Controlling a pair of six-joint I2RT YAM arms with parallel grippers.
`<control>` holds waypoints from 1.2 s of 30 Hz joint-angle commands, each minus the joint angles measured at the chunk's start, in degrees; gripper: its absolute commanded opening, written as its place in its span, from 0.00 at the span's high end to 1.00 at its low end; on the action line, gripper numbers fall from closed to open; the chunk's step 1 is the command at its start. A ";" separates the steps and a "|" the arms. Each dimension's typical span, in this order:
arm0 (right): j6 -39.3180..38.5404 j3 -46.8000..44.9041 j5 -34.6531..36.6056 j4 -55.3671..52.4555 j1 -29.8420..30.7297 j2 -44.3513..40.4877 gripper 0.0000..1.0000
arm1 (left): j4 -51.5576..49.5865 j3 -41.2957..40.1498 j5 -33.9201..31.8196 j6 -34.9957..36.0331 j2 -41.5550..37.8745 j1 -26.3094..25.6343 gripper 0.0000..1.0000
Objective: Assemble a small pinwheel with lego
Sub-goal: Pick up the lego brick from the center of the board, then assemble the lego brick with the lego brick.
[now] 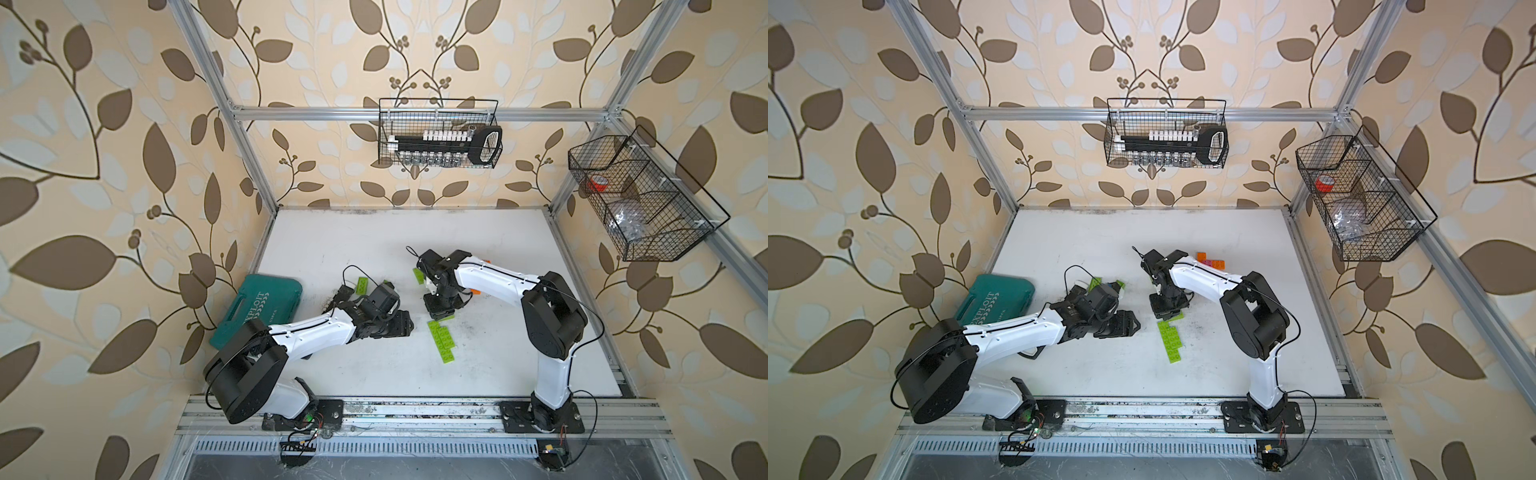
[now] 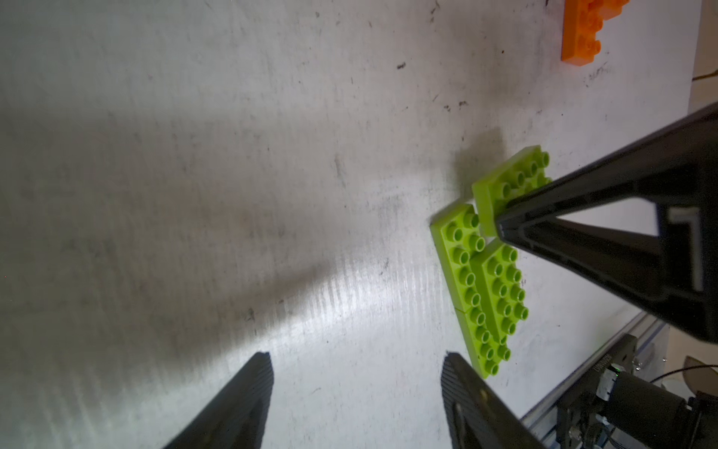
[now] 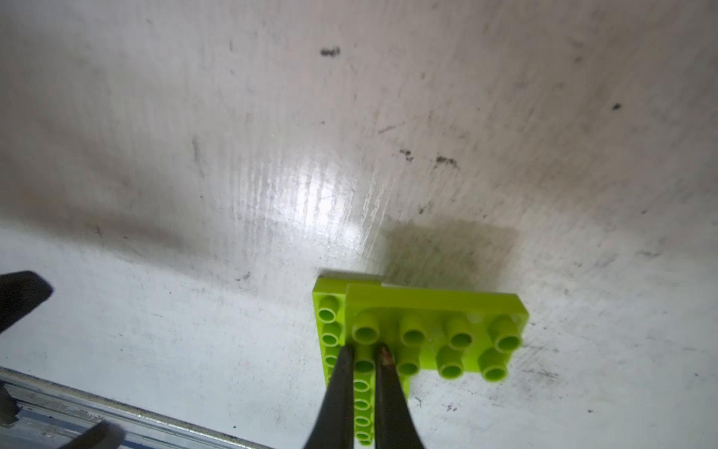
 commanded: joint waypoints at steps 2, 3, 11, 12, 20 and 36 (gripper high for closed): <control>-0.42 -0.96 -1.72 0.19 0.26 -0.10 0.93 | 1.63 1.98 -0.18 -0.03 -0.24 -0.51 0.29; -0.42 -0.99 -1.96 0.38 0.28 0.00 0.93 | 1.76 1.98 -0.05 0.06 -0.29 -0.55 0.29; -0.48 -1.80 -2.28 -0.14 0.31 0.71 0.93 | 1.72 1.72 0.22 0.48 -0.63 -0.56 0.29; -0.46 -1.98 -2.16 -0.19 0.30 0.64 0.93 | 1.76 1.63 0.17 0.48 -0.72 -0.65 0.29; -0.60 -2.22 -2.74 -0.71 0.53 0.67 0.93 | 1.85 1.02 -0.07 0.35 -0.98 -0.55 0.29; -0.51 -2.55 -0.02 -1.82 0.87 3.65 0.92 | 1.59 0.93 -0.31 0.40 -1.05 -0.59 0.29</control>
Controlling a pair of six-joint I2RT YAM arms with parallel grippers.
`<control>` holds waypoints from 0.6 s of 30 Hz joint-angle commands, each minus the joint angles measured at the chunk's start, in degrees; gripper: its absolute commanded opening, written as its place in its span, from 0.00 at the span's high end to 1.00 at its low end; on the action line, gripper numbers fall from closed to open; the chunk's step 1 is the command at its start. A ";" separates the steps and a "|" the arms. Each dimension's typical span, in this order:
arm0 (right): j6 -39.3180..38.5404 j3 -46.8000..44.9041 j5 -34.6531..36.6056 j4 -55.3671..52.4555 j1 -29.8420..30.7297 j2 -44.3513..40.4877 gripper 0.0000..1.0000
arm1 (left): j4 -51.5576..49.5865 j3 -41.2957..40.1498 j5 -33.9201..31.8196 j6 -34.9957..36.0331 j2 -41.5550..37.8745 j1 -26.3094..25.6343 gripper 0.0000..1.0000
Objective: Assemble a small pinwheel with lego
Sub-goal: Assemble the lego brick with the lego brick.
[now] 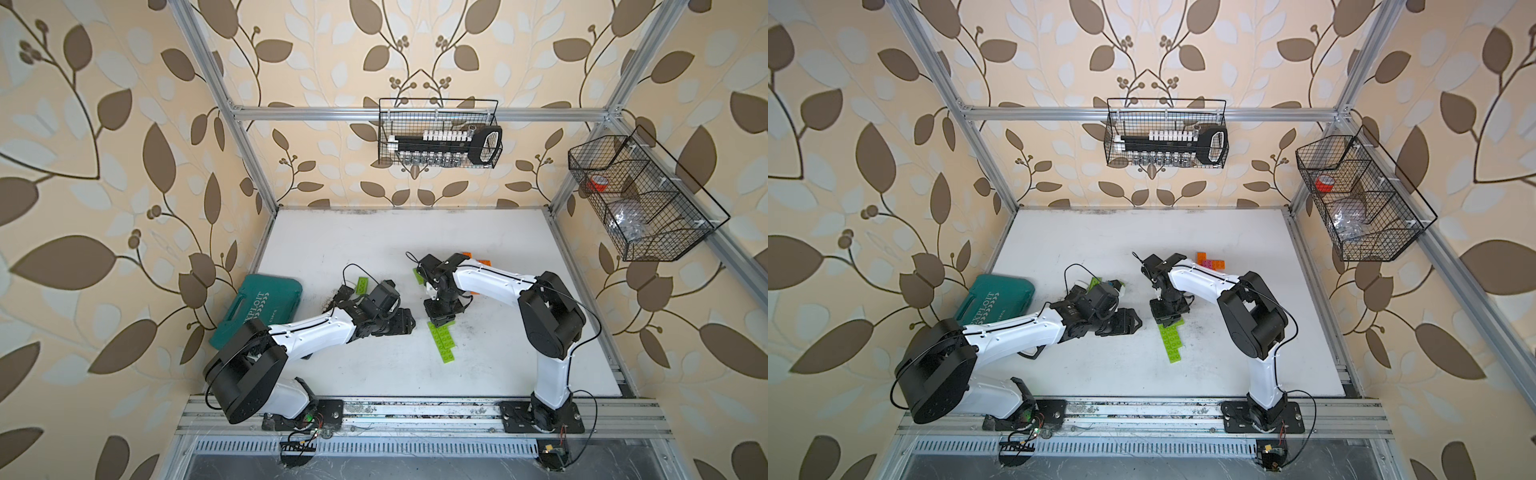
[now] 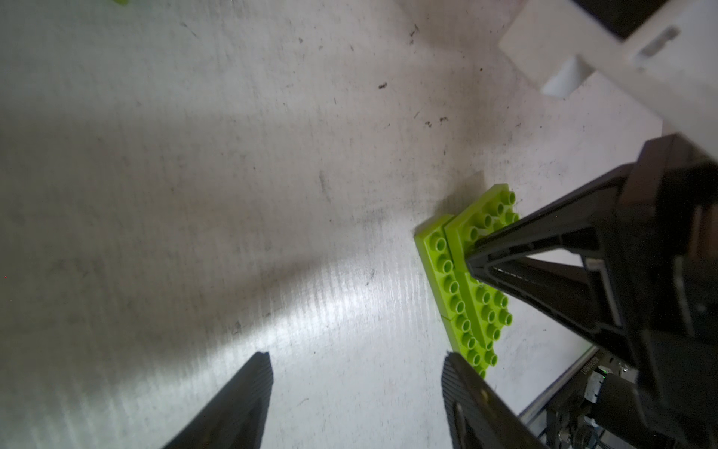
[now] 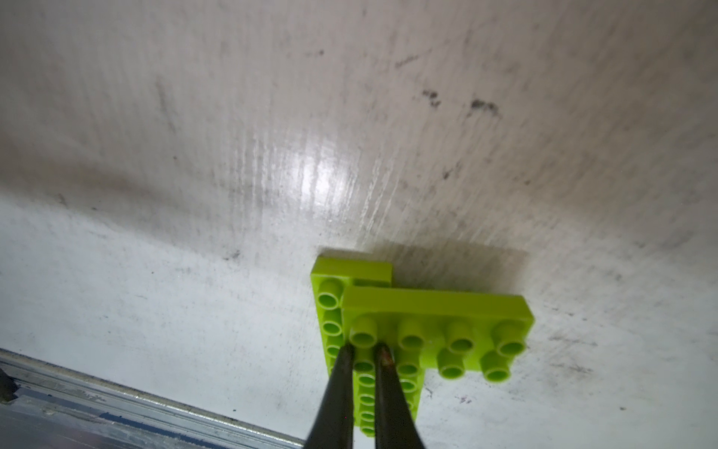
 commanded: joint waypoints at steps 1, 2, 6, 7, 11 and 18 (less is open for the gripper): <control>-0.60 -1.06 1.73 -0.87 0.39 3.12 0.92 | 0.43 0.64 -0.42 0.49 -1.08 -0.57 0.29; -0.55 -0.98 1.73 -0.87 0.39 3.34 0.92 | 0.43 0.71 -0.41 0.48 -1.08 -0.55 0.29; -0.89 -0.96 1.71 -1.24 0.67 4.07 0.92 | 0.25 0.72 -0.50 0.49 -1.17 -0.59 0.28; -0.90 -1.04 1.77 -1.32 0.74 4.24 0.92 | 0.25 0.76 -0.48 0.48 -1.16 -0.59 0.29; -0.90 -1.24 1.91 -1.48 1.01 5.18 0.92 | 0.25 0.74 -0.42 0.59 -0.86 -0.59 0.29; -0.24 -1.12 4.88 -2.26 2.66 8.47 0.92 | -0.26 0.77 -1.52 0.25 -1.17 -0.55 0.29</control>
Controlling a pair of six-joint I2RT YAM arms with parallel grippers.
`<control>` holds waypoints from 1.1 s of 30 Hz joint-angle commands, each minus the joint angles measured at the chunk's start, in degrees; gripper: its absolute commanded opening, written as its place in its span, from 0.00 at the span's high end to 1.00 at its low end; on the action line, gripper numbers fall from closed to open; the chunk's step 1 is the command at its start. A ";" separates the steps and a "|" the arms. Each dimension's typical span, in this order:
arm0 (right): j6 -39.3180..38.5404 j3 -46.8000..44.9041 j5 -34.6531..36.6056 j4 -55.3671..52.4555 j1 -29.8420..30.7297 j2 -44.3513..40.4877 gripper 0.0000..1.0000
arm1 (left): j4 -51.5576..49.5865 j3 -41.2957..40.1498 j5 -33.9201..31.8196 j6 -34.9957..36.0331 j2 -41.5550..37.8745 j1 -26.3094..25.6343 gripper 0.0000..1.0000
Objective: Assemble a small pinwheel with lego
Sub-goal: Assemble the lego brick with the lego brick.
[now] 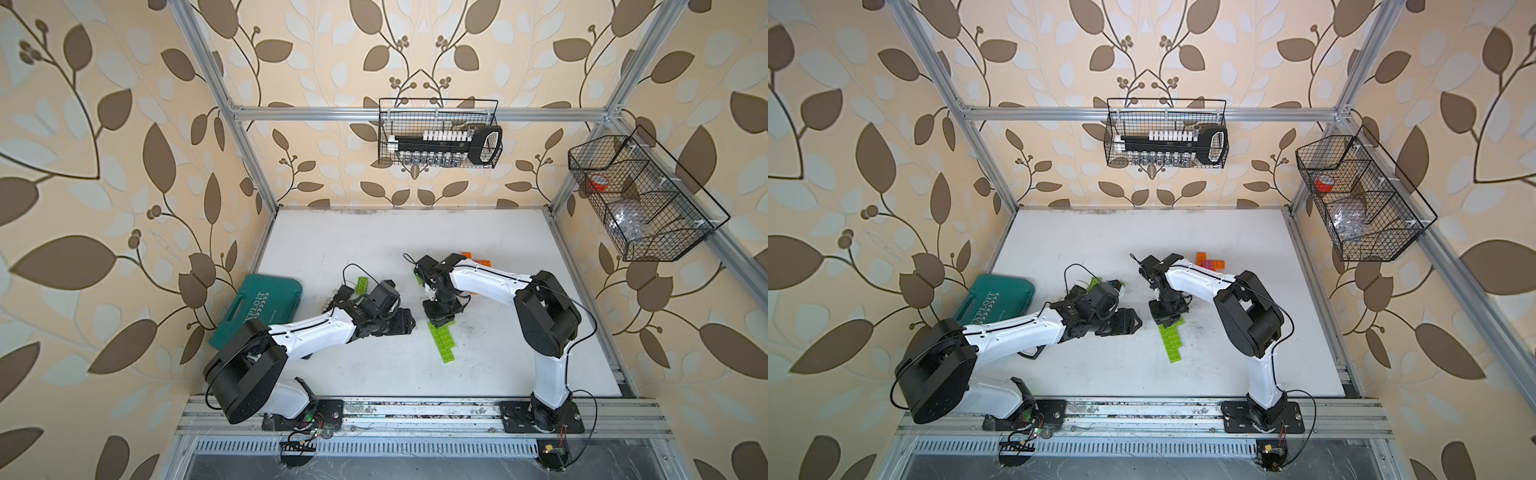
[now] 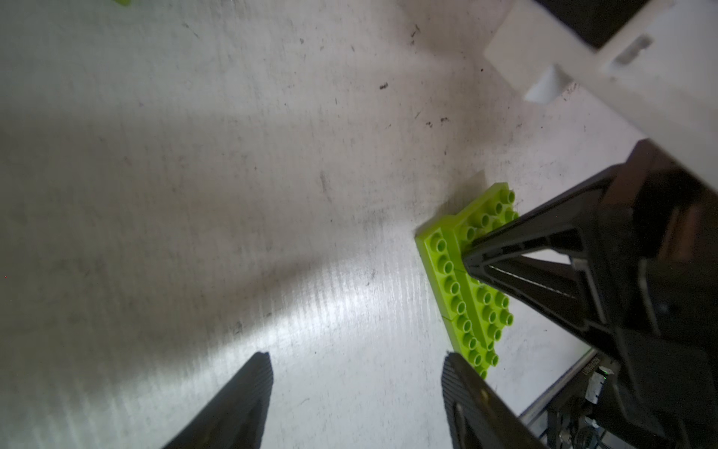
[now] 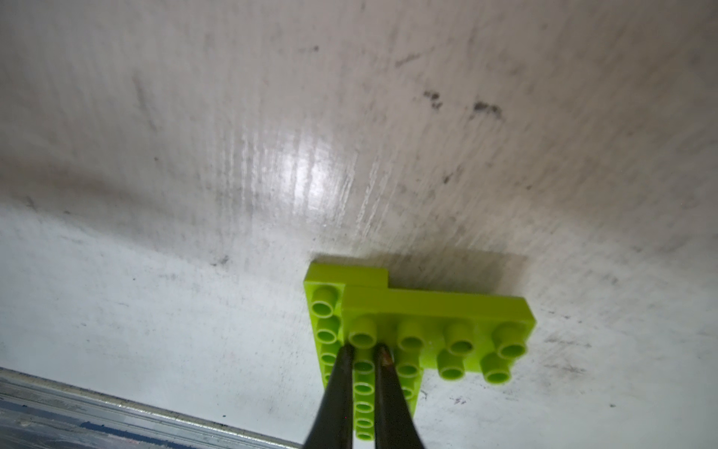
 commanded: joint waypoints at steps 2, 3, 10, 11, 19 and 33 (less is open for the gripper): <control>0.65 -2.96 4.12 -0.66 1.83 7.15 0.92 | -0.34 0.70 -1.88 0.05 -1.40 -0.50 0.29; 1.01 -3.07 4.36 -0.64 1.87 7.45 0.92 | -0.57 0.74 -2.32 -0.04 -1.57 -0.42 0.29; 4.55 -4.41 4.74 0.11 1.72 6.47 0.94 | -1.22 1.33 -2.60 0.31 -2.06 1.72 0.29; 5.20 -4.43 4.72 0.18 1.55 5.57 0.94 | -1.47 1.60 -2.49 0.67 -2.07 2.10 0.29; 8.00 -2.42 5.33 -0.52 0.88 1.20 0.93 | -2.65 2.97 -1.02 3.29 -1.93 3.80 0.29; 6.53 0.81 4.25 -1.63 1.02 0.03 0.83 | -3.13 2.61 -0.77 3.13 -3.32 3.89 0.29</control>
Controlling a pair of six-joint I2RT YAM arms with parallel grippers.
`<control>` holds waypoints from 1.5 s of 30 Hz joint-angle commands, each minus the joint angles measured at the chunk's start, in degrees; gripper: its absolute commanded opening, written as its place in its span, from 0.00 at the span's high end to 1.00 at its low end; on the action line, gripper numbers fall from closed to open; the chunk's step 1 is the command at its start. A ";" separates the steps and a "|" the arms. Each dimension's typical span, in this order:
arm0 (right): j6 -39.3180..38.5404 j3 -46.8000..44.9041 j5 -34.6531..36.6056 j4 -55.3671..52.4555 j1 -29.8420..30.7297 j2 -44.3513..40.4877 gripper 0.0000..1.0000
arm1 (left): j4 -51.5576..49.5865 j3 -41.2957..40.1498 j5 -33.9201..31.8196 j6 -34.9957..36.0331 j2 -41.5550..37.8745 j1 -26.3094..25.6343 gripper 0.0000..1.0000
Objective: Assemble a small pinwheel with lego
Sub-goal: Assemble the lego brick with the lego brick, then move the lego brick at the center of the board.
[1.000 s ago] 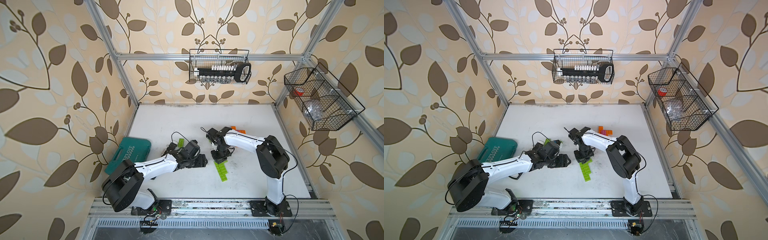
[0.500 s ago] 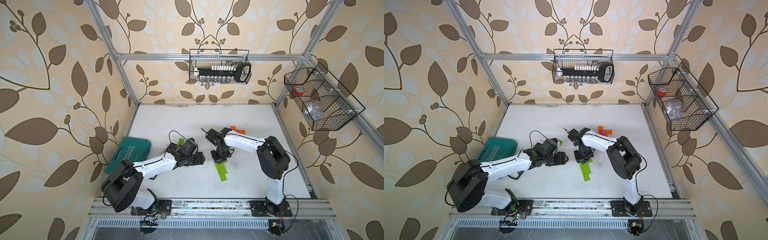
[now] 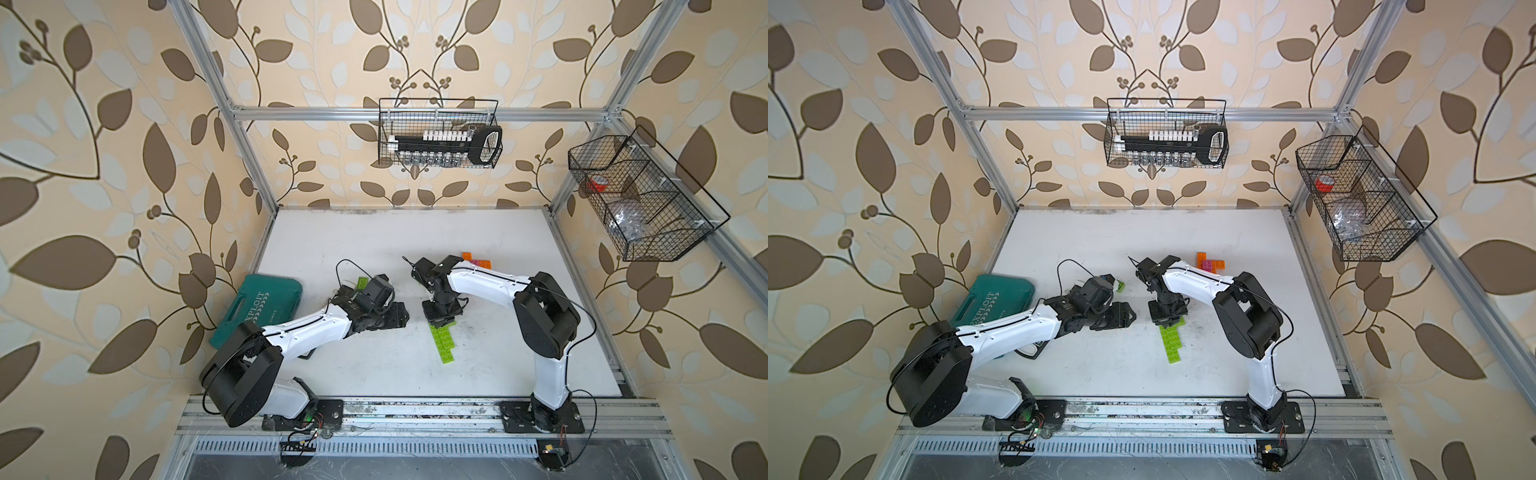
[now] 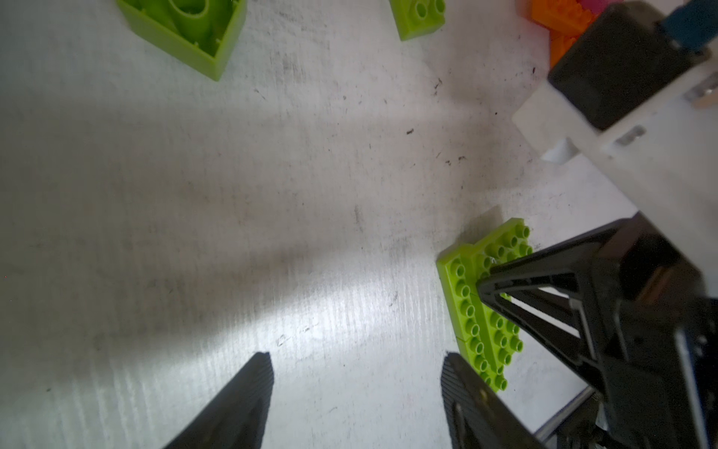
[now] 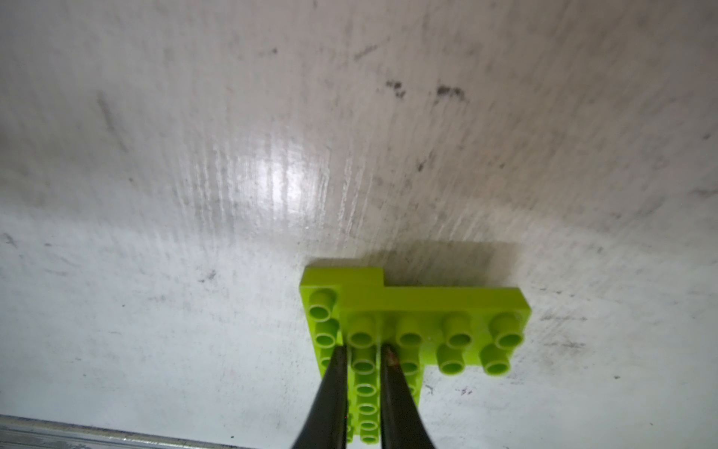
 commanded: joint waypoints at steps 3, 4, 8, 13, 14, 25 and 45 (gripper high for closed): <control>-0.25 1.36 0.94 -1.45 -0.15 0.40 0.79 | -0.73 1.19 0.30 1.10 -2.63 0.33 0.29; -0.25 1.50 0.69 -1.49 0.02 0.18 0.78 | -0.86 1.09 0.15 0.94 -2.90 0.34 0.29; -0.20 2.15 -0.25 -1.40 -0.07 -0.98 0.76 | -1.41 1.06 -0.25 1.09 -3.38 0.35 0.29; -0.24 2.51 -0.45 -1.29 -0.16 -3.82 0.75 | -2.94 1.86 -1.40 1.77 -3.45 0.48 0.29; -0.50 2.43 -0.28 -1.16 -0.21 -4.63 0.74 | -3.61 2.41 -1.83 2.09 -3.19 0.60 0.29; -0.98 -0.56 0.50 5.46 -7.48 -13.27 0.66 | -13.70 15.93 -5.24 8.93 8.84 3.59 0.30; -4.81 16.46 -1.43 5.64 -12.31 5.62 0.55 | -19.02 38.05 -1.60 8.44 26.56 9.39 0.27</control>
